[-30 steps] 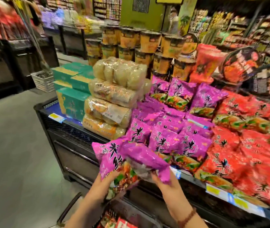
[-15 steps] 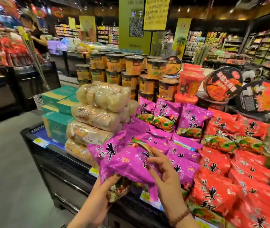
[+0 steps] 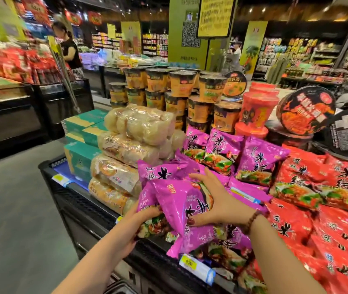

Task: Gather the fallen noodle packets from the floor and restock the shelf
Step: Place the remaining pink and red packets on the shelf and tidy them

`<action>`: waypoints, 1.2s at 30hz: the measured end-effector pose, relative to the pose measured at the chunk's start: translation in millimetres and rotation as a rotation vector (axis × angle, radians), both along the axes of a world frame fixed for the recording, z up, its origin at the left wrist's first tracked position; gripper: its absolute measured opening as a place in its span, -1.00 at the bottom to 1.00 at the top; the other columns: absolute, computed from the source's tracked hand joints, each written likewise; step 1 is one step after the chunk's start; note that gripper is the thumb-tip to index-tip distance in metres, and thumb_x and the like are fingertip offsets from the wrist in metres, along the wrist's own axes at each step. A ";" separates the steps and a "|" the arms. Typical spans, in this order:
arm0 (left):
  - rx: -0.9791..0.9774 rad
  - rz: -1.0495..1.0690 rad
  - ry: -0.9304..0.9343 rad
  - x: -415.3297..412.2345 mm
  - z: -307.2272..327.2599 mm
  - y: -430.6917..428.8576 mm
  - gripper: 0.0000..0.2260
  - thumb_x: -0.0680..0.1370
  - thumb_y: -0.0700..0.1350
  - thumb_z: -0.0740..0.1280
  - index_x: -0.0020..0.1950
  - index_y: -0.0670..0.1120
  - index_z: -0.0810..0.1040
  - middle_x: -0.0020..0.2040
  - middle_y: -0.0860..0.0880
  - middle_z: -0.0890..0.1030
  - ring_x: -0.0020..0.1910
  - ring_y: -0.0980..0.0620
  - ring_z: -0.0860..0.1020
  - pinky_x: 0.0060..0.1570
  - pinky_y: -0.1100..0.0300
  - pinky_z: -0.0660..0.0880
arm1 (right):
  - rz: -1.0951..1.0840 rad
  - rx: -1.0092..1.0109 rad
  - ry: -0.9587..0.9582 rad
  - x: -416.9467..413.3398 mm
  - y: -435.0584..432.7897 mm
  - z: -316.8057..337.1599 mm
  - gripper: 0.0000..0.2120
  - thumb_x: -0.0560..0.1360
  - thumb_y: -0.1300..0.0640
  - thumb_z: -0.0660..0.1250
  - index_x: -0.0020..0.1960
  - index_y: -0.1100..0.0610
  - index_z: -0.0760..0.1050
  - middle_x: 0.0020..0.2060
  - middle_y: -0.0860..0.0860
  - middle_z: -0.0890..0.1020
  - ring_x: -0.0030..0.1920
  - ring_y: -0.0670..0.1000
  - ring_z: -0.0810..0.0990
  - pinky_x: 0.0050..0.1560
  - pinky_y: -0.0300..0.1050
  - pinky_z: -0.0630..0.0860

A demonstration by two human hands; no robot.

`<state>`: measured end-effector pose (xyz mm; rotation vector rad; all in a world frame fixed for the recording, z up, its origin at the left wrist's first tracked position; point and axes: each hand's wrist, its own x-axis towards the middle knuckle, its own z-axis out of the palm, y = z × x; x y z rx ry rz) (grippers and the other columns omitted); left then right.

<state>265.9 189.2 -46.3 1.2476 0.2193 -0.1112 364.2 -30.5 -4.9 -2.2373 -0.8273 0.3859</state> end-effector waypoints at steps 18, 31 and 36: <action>-0.052 0.203 0.088 48.8 -5.2 9.8 -0.54 0.32 -0.09 0.47 0.17 -0.17 0.51 -0.15 -0.11 0.72 -0.16 -0.08 0.69 -0.26 0.13 0.64 | -0.282 0.548 0.724 63.6 -13.7 -24.9 -0.47 0.27 0.18 0.51 0.16 0.25 0.40 -0.26 0.11 0.63 -0.35 0.03 0.62 -0.31 -0.04 0.63; -0.137 0.370 0.134 65.7 -11.1 12.9 -0.49 0.30 -0.12 0.46 0.21 -0.20 0.46 -0.10 -0.21 0.70 -0.20 -0.12 0.70 -0.25 0.04 0.66 | -0.795 0.969 0.780 188.7 63.0 -25.6 -0.52 0.43 0.06 0.48 0.28 0.15 0.41 0.28 0.08 0.43 0.23 0.06 0.41 -0.04 0.22 0.59; -0.109 0.402 0.160 63.5 -23.9 15.8 -0.35 0.30 -0.07 0.47 0.36 -0.12 0.40 0.01 -0.16 0.70 -0.10 -0.12 0.70 -0.13 0.02 0.63 | -0.816 0.916 0.771 217.8 88.9 -30.3 -0.61 0.43 0.07 0.40 0.19 0.15 0.40 0.13 0.04 0.47 0.02 -0.01 0.49 -0.07 0.08 0.58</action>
